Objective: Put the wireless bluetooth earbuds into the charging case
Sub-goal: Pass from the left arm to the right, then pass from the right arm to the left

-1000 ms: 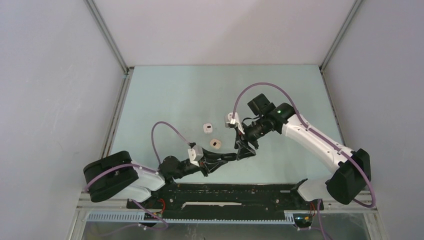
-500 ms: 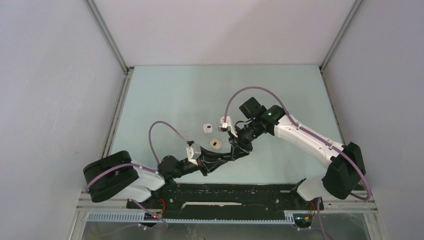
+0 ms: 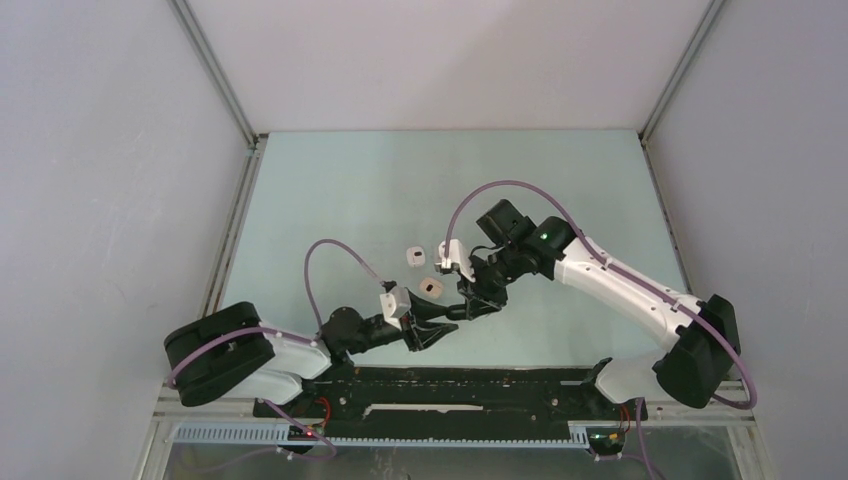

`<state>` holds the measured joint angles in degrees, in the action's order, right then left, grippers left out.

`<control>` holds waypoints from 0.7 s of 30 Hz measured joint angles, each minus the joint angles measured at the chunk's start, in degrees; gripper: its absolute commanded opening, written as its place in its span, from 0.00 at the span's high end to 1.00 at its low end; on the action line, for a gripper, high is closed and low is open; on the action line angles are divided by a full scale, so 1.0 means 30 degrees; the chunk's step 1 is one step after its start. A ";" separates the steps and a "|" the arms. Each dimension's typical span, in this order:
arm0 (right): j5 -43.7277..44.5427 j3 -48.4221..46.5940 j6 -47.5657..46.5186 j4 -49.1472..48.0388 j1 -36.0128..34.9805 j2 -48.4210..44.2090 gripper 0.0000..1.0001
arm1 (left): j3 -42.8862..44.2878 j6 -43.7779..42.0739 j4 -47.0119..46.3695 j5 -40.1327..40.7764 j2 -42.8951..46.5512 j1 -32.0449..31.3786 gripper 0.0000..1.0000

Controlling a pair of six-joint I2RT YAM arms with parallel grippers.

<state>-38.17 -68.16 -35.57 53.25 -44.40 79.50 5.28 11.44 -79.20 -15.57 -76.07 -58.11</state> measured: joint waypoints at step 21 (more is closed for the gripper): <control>-0.0240 0.0000 0.0044 0.0015 -0.0248 0.0175 0.85 | 0.0000 -0.0131 -0.0087 -0.0568 -0.0401 0.0000 0.58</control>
<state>-38.89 -68.16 -35.44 53.30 -45.15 80.03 5.28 11.05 -79.46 -17.28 -77.28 -58.11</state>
